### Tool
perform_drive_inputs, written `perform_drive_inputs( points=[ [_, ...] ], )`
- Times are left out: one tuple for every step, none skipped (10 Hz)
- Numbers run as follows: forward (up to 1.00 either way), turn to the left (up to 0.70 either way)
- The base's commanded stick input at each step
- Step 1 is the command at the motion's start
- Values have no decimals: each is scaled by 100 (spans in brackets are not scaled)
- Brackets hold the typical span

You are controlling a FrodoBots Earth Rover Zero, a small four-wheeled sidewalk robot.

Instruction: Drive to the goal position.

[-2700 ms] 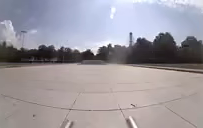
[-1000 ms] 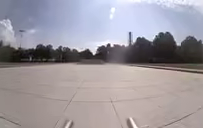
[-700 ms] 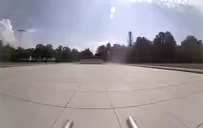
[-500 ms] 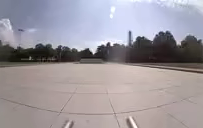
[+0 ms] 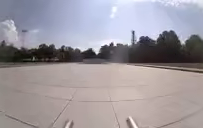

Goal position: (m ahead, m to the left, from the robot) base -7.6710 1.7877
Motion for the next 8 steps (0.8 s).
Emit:
perform_drive_inputs(
  points=[
    [70,0],
    [70,0],
    [70,0],
    [70,0],
    [70,0],
    [70,0],
    [70,0],
    [70,0]
  ],
)
